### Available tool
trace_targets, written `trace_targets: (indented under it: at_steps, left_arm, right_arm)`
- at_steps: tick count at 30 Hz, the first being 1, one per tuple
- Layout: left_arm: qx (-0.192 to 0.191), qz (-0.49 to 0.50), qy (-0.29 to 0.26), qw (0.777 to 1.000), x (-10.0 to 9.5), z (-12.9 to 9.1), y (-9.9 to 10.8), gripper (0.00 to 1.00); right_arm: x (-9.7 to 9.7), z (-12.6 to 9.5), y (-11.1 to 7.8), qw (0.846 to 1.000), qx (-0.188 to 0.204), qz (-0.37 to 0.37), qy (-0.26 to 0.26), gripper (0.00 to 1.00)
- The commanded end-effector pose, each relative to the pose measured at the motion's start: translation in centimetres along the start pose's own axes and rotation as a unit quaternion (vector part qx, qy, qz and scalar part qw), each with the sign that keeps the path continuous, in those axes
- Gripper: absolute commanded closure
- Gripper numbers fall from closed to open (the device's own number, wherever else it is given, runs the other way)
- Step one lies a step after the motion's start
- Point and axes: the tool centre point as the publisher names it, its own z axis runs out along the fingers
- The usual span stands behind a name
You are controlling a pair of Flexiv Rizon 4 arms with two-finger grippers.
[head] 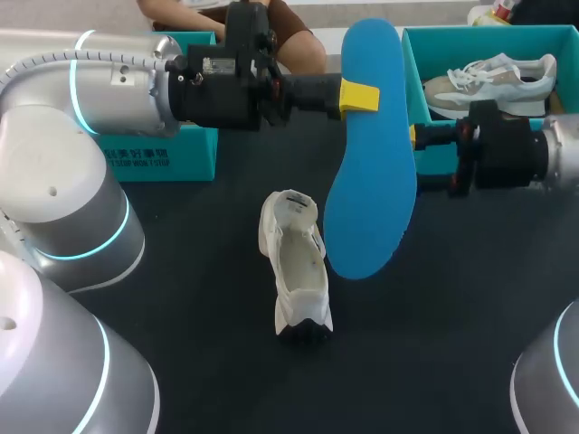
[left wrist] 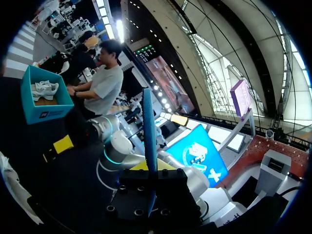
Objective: Take the shoe out of the shoebox, open the shoe tongue, remove and reinsert the insole, then place the shoe into the shoebox
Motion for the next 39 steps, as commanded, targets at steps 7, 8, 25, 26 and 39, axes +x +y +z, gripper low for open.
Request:
trace_targets:
  at_steps: [7, 8, 25, 26, 39]
  left_arm:
    - [0.000, 0.000, -0.001, 1.000, 0.01, -0.01, 0.12, 1.00]
    - [0.000, 0.000, -0.001, 1.000, 0.01, -0.01, 0.12, 1.00]
    - [0.000, 0.000, -0.001, 1.000, 0.01, -0.01, 0.12, 1.00]
    - [0.000, 0.000, -0.001, 1.000, 0.01, -0.01, 0.12, 1.00]
    - [-0.004, 0.029, 0.006, 1.000, -0.24, -0.27, 0.28, 1.00]
  right_arm:
    - [0.01, 0.07, -0.11, 1.000, -0.002, 0.000, -0.001, 0.00]
    - [0.01, 0.07, -0.11, 1.000, -0.002, 0.000, -0.001, 0.00]
    - [0.01, 0.07, -0.11, 1.000, -0.002, 0.000, -0.001, 0.00]
    - [0.01, 0.07, -0.11, 1.000, -0.002, 0.000, -0.001, 0.00]
    - [0.01, 0.07, -0.11, 1.000, -0.002, 0.000, -0.001, 0.00]
